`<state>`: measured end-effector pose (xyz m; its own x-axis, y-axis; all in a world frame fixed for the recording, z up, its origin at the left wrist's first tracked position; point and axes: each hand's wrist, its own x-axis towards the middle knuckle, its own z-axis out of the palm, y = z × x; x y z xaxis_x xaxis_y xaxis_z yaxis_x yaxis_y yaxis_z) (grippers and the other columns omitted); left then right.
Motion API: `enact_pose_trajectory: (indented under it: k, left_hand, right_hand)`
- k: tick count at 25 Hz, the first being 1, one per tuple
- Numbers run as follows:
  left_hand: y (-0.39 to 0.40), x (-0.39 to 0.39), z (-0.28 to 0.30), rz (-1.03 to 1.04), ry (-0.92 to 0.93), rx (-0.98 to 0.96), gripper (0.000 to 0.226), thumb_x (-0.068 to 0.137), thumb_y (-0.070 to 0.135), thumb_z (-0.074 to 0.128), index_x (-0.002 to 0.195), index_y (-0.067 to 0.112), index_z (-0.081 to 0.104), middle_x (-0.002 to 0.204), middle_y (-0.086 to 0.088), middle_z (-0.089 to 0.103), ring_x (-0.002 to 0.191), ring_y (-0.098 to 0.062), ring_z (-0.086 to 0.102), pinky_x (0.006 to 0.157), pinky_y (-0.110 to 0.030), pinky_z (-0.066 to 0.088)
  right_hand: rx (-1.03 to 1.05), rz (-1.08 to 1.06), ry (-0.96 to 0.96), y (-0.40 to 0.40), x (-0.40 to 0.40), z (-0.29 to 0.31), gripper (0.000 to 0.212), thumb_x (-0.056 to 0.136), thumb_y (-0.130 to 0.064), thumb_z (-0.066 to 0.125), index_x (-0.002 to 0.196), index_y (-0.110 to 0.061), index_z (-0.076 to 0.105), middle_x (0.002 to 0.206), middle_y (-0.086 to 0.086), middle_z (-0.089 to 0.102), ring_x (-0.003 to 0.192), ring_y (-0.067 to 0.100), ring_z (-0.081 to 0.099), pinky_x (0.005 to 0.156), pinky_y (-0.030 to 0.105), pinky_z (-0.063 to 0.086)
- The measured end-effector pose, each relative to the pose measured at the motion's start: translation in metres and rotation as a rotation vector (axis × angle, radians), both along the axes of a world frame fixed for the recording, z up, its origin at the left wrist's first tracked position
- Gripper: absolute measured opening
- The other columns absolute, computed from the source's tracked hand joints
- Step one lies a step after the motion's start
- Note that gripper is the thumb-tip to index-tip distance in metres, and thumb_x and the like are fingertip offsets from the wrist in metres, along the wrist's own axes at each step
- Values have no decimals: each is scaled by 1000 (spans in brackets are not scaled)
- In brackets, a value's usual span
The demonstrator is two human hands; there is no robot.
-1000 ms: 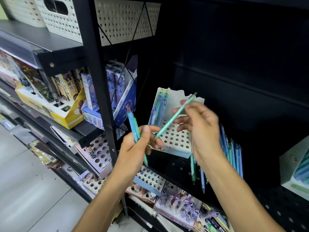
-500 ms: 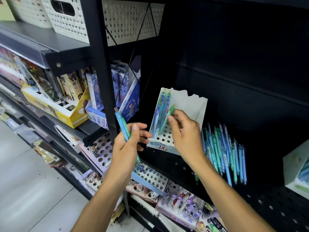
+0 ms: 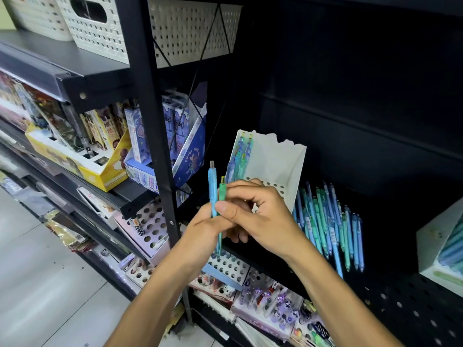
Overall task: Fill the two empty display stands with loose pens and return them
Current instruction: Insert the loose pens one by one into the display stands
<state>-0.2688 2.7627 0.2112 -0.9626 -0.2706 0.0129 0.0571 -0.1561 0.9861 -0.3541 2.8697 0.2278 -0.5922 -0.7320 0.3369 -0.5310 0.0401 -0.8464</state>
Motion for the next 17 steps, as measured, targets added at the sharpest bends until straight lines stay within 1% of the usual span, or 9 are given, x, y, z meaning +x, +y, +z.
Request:
enact_pose_trajectory:
  k: [1,3,5,7,9,10,13,15,17]
  left_hand:
    - [1,1,3,-34,-11,-28,34,92,-1,51,70,19,70,67,-3,65,66,-16,62,65,-30,50]
    - [-4,3,6,-61,-54,-88,32,95,-7,49,81,14,69,72,3,70,73,-10,67,70,-22,54]
    - [-14,4,9,-124,-56,-188,29,96,-6,48,101,13,70,92,4,75,94,-7,69,86,-22,54]
    - [-24,7,10,-147,-58,-279,40,94,-9,46,117,15,67,108,3,74,109,-7,64,98,-24,48]
    - [-31,7,6,0,-43,-296,53,90,-18,42,119,20,67,111,4,72,111,-5,62,100,-24,46]
    - [-32,6,4,94,-29,-287,57,88,-20,40,117,21,67,112,5,72,110,-5,61,98,-23,47]
    - [-30,4,-7,277,-58,-263,56,90,-16,40,118,26,66,118,10,67,113,-1,57,92,-17,43]
    - [-30,5,-14,361,-81,-233,55,91,-14,40,119,27,65,122,11,65,115,2,56,96,-19,42]
    - [-30,5,-17,383,-74,-186,57,91,-14,39,121,27,64,124,11,65,116,2,56,96,-19,42]
  right_hand:
    - [1,5,0,2,-1,2,10,91,-23,69,91,-15,74,95,-4,68,82,16,62,70,37,52]
    - [11,2,23,8,-2,3,12,94,-21,64,88,-15,71,93,-9,66,90,13,62,80,34,50]
    - [-33,-14,-108,14,1,9,15,99,-18,56,96,-13,70,98,-8,69,96,12,66,83,29,53]
    - [-189,-182,-209,18,0,18,18,102,-13,51,101,-17,70,98,-4,72,92,9,68,77,22,54]
    - [-331,-410,-199,18,-10,22,18,100,-13,53,95,-20,69,91,-2,72,80,11,69,69,23,55]
    - [-333,-470,-165,17,-13,23,17,100,-13,55,93,-20,69,86,-1,72,76,12,70,68,25,57]
    - [-330,-505,-139,9,-12,18,14,100,-13,55,95,-18,67,79,-5,70,73,13,70,70,32,59]
    - [-421,-556,-136,13,-12,16,16,101,-10,51,97,-15,66,80,-3,68,70,17,68,65,33,59]
    - [-367,-592,-18,16,-18,13,16,101,-11,49,96,-17,63,82,5,66,68,27,63,59,44,56]
